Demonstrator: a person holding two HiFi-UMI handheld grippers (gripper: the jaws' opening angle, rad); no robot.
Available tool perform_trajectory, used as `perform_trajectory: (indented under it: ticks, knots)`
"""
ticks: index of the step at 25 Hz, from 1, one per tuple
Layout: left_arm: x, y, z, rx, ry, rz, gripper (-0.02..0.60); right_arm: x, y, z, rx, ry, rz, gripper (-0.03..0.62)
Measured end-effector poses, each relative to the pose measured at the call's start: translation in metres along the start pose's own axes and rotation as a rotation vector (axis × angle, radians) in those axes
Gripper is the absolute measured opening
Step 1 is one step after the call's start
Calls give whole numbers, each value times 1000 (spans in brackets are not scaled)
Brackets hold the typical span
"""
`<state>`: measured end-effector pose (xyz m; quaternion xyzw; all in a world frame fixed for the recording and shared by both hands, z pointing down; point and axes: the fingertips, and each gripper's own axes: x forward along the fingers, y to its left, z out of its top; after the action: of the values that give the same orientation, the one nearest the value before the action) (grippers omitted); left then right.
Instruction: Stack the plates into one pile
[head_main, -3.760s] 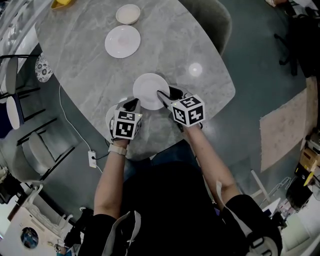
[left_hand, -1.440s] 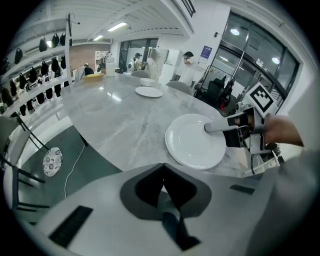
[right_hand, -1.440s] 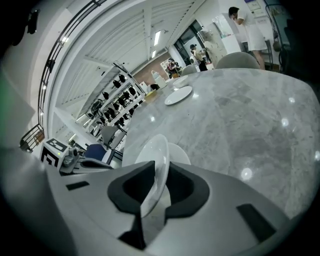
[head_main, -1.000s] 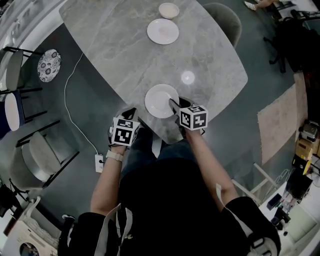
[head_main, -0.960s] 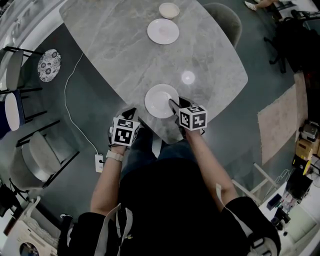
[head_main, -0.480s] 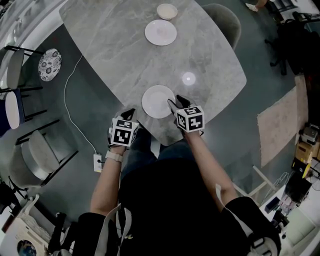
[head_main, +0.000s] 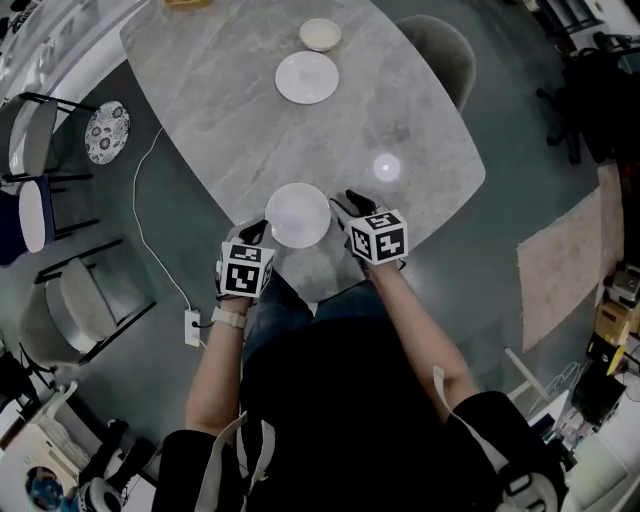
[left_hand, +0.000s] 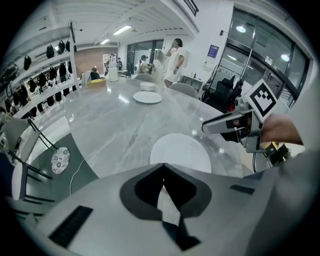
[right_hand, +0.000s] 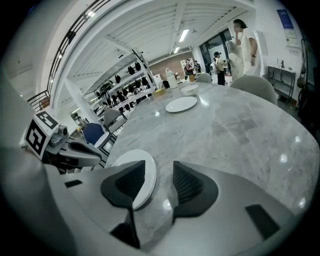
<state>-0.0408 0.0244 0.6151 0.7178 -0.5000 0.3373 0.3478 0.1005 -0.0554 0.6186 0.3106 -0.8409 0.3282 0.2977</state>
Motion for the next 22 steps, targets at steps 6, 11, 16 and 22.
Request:
perform_trajectory:
  ticks: [6,11,16,22]
  knots:
    - [5,-12,25,-6,-16,60,9,-7,-18,20,12,-31,69,181]
    - [8,-14,56,-21,-41,85,9,-10,-35,40,23,-51,97,181]
    - [14,-7,81,2,-41,74,9,-9,-51,59,77,-86,84,181]
    - [33,15,116,62,-48,25,8,2,-74,88,102,-109,45,181]
